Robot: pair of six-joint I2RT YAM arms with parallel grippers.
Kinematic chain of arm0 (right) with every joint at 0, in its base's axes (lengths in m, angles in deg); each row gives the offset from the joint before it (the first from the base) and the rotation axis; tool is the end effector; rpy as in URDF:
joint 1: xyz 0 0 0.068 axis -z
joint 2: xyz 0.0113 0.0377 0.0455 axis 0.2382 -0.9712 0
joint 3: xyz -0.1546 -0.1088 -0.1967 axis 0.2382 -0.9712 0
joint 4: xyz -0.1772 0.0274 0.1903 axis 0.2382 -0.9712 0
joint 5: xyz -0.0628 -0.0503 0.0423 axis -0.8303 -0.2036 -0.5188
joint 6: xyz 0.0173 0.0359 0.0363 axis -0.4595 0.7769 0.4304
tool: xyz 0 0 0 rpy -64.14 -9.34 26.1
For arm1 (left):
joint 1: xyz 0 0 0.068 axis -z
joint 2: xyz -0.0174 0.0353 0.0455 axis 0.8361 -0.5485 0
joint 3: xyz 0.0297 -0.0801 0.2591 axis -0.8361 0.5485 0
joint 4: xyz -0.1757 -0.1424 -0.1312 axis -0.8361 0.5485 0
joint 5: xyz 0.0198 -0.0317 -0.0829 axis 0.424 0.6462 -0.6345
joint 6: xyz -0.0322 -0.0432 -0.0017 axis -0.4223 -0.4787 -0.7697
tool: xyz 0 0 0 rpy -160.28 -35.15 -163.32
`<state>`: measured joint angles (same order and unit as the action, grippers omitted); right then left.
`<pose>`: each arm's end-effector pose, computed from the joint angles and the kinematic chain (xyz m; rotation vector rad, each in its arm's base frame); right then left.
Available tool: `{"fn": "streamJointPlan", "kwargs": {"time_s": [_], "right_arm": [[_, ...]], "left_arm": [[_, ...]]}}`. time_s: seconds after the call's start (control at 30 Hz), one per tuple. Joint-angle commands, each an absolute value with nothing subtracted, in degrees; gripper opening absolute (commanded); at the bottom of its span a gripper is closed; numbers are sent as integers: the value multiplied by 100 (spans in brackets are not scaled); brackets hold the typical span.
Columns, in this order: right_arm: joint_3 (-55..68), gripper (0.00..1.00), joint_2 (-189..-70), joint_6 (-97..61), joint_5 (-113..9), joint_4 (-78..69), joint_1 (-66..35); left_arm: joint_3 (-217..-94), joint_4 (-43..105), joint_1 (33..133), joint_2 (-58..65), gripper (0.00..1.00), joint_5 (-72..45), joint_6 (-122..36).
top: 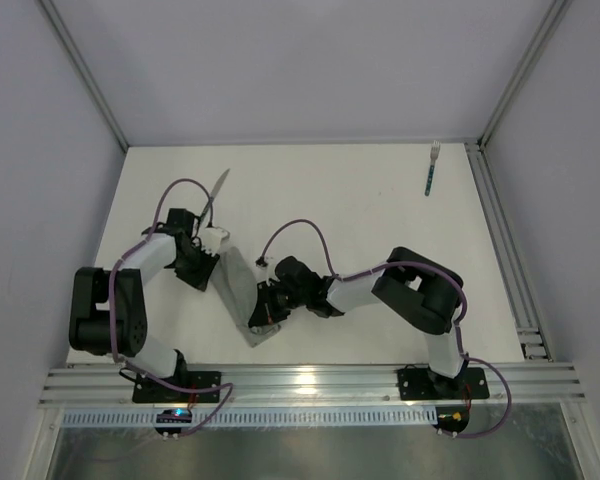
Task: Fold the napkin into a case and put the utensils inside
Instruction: Stuff the top corner of the smaller-rectangle-folded napkin into the folded napkin.
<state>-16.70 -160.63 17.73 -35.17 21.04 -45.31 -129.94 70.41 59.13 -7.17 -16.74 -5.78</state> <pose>0.1835 0.3355 0.1140 -0.6439 2.4386 1.3554 0.2529 -0.0177 0.1607 0.7390 2.7749 -0.2171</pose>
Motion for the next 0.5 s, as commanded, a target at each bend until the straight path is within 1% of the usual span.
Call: {"fn": "streamJointPlan", "kwargs": {"time_s": [0.0, 0.17, 0.33, 0.47], "right_arm": [[-1497, 3, -16110, 1842, -4035, 1817, -4537], [-1338, 3, -16181, 2001, -4105, 1852, -4537], [-1382, 3, -16321, 2465, -4105, 2281, -4519], [-1444, 3, -16339, 2905, -4333, 2616, -4415]], "left_arm": [[-13488, 6679, 6139, -1194, 31, -1521, -754], [-14323, 6730, 6675, -2089, 33, -1705, -825], [-15080, 6599, 7227, -2521, 35, -1898, -851], [-15633, 6502, 7633, -2829, 37, -2047, -816]]}}
